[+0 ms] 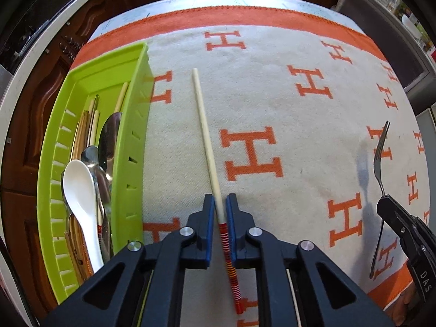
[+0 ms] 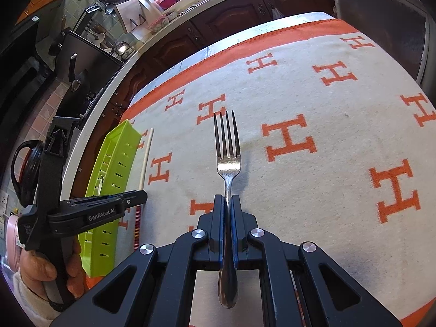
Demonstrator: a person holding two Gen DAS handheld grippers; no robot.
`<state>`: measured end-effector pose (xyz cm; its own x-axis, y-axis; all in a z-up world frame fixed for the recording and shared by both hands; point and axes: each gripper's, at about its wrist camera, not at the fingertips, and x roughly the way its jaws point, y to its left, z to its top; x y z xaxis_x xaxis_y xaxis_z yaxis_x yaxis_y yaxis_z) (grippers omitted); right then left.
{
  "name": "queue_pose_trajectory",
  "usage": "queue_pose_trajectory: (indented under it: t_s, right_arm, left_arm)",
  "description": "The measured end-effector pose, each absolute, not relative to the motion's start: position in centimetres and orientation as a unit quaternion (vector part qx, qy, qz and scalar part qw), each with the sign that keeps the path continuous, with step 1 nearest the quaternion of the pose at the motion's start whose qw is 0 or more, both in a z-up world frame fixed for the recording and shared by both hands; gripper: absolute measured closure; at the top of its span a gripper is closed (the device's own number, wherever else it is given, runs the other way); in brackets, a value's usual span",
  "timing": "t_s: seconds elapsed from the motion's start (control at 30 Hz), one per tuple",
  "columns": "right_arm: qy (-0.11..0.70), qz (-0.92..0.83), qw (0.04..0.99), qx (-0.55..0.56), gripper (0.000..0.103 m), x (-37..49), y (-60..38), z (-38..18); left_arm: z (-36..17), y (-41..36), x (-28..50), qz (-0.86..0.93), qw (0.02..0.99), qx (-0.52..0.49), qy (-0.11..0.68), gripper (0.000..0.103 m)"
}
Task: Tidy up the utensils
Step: 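Grasp the cream chopstick with the left tool while the right tool holds the fork, then lower the chopstick and fork into the green tray and open both tools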
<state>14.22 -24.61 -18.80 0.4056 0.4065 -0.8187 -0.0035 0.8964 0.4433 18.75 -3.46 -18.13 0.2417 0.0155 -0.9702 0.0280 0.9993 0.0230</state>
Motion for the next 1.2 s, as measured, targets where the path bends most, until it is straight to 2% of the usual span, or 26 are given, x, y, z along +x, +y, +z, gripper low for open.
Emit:
queue_pose_trajectory:
  t_s: [0.23,0.47,0.77,1.2]
  right_arm:
    - [0.526,0.132,0.817,0.196,0.099,13.7,-24.4,-18.0]
    - [0.522,0.153,0.815,0.197,0.099,13.4,-23.3,-16.2]
    - [0.519,0.21,0.81,0.172,0.099,12.8,-17.9,-12.5]
    - [0.533,0.263,0.791,0.145,0.099,15.4,-5.1,-8.0]
  left_arm:
    - [-17.7,-2.4,17.0,-0.025,0.81,-0.042,0.585,0.1]
    - [-13.6,0.1,13.2,-0.042,0.831,-0.057,0.552,0.1]
    - [-8.8,7.9,9.2,-0.005,0.856,-0.064,0.512,0.1]
    - [-12.3,13.9,8.9,0.044,0.86,-0.035,0.508,0.099]
